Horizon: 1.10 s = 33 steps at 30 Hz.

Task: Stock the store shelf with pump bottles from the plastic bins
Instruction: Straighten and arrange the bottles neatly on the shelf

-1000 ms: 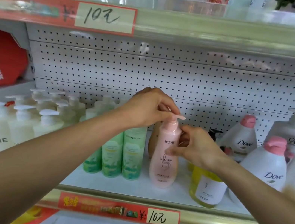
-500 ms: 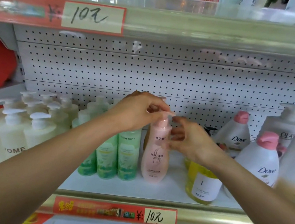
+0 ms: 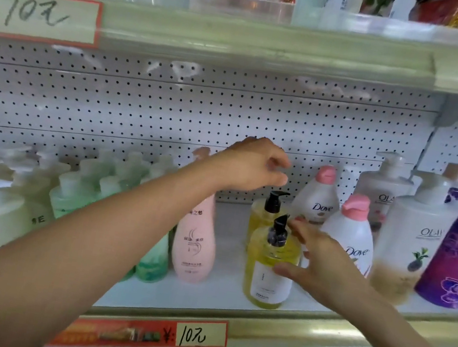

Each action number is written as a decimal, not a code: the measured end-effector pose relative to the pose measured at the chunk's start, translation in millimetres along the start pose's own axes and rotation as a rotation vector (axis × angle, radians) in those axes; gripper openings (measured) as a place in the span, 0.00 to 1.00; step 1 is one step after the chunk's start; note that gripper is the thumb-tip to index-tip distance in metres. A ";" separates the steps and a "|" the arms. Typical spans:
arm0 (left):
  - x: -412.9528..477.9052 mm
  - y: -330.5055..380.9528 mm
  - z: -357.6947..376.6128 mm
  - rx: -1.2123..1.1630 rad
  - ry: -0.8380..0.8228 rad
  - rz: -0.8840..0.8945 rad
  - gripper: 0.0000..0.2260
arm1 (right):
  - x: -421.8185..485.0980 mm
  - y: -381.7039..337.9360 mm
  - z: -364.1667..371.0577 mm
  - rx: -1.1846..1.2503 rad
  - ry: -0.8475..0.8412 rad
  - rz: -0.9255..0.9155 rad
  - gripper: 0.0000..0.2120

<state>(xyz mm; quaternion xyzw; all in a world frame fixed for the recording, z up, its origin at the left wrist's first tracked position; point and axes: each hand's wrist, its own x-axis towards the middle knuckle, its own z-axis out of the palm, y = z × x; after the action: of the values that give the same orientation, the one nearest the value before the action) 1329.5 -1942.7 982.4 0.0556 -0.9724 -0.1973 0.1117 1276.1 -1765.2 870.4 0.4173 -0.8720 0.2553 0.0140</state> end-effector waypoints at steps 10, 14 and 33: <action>69.5 -14.2 56.5 0.250 -0.182 -0.094 0.11 | 17.3 8.0 -5.8 -0.054 -0.116 -0.036 0.24; 70.9 -15.1 54.9 0.265 -0.162 -0.083 0.08 | 17.7 7.7 -6.8 -0.035 -0.130 -0.041 0.26; 65.0 -31.2 43.9 0.509 -0.154 -0.223 0.08 | 14.9 7.6 -5.7 -0.001 -0.101 -0.015 0.25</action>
<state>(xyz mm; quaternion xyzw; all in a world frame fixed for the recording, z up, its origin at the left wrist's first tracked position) 1258.0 -1964.9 943.3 0.1731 -0.9841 0.0384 -0.0025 1259.7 -1769.4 875.6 0.4361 -0.8686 0.2335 -0.0281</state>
